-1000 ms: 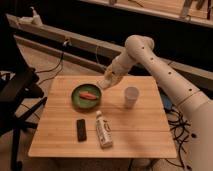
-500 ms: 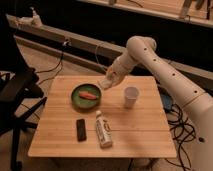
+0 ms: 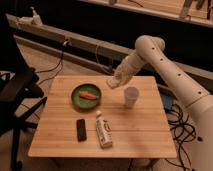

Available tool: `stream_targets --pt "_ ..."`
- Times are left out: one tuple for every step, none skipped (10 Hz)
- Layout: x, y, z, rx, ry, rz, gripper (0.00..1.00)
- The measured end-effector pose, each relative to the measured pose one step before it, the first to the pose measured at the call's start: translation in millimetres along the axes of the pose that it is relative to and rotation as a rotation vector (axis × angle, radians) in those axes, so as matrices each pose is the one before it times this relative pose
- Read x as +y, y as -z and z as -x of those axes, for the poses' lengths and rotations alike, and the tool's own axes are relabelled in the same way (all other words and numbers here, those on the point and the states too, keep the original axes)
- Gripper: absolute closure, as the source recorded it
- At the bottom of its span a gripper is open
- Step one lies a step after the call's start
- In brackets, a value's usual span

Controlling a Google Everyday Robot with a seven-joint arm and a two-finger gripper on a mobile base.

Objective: Place the white sponge in the ceramic cup

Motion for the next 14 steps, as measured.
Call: stream_targets --pt "3.51 6.40 -8.34 0.01355 -0.02527 -0.01165 0.68" --pt "2.79 4.09 -6.12 0.00842 -0.02082 -0.01061 0.60" --pt "3.94 5.16 -8.25 0.00623 -0.02853 -0.01444 0.49" --pt "5.05 5.69 -10.55 0.00615 -0.02828 -0.01215 0.40" --pt "4.11 3.84 -7.00 0.01276 -0.02808 -0.00783 0.30" --pt "2.28 0.67 -4.09 0.01030 -0.01902 -0.00299 0.24" --pt "1.33 -0.02 -7.59 -0.00147 0.00047 -0.00334 0.25" --pt "0.18 -3.98 -3.20 -0.00214 0.01456 0.00106 0.32" --pt "-0.73 -4.21 4.49 -0.00190 0.00908 0.00589 0.43" --pt "1.90 -1.01 3.46 0.00761 -0.00431 0.00202 0.53" --pt "-0.15 -0.16 4.95 0.00518 -0.01403 -0.00228 0.65" --pt "-1.01 -3.75 7.54 -0.00015 -0.00267 0.00387 0.71" --pt "0.05 -3.31 3.01 -0.00084 -0.00092 0.00286 0.73" --pt "1.95 -1.00 -5.96 -0.00269 0.00130 -0.00160 0.73"
